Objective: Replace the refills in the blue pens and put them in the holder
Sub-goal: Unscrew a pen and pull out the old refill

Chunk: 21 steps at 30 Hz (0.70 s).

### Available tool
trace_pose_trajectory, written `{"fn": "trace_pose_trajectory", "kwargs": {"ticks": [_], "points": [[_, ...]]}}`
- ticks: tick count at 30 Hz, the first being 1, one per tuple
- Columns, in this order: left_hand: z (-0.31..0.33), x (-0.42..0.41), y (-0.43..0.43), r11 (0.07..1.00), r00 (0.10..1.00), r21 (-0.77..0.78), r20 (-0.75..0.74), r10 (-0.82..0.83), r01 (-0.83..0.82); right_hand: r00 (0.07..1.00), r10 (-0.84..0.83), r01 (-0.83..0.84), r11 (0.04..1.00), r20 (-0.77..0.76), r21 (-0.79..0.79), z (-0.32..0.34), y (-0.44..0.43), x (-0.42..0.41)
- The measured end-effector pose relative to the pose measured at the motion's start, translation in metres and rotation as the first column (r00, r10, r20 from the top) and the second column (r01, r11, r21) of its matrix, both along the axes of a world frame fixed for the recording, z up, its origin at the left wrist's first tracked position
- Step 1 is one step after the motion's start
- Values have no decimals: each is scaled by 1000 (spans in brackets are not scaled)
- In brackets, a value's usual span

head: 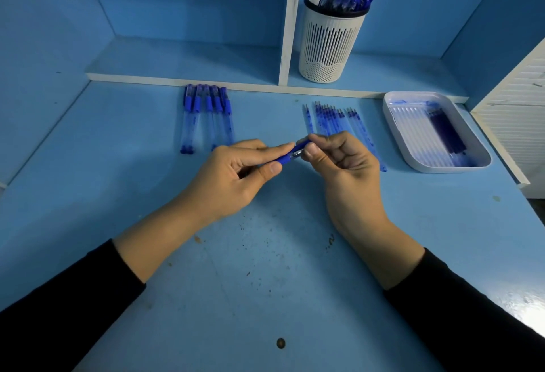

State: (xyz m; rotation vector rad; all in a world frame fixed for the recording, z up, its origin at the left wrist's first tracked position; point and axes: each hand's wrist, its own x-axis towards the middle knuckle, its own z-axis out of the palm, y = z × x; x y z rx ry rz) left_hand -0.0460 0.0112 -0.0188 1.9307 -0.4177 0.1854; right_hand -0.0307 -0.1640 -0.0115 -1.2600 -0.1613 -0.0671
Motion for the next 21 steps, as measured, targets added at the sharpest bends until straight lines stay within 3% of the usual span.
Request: {"fn": "trace_pose_trajectory", "kwargs": {"ticks": [6,15,21], "points": [[2,-2,-1,998,999,42,14,-45,45,999,-10,9,999,33,46,3,-3,3],[8,-3,2,988,996,-126,-28,90,-93,997,-60,55,994,51,96,19,-4,6],[10,-2,7,978,976,-60,69,205,-201,999,-39,39,999,7,-27,19,-16,8]]}}
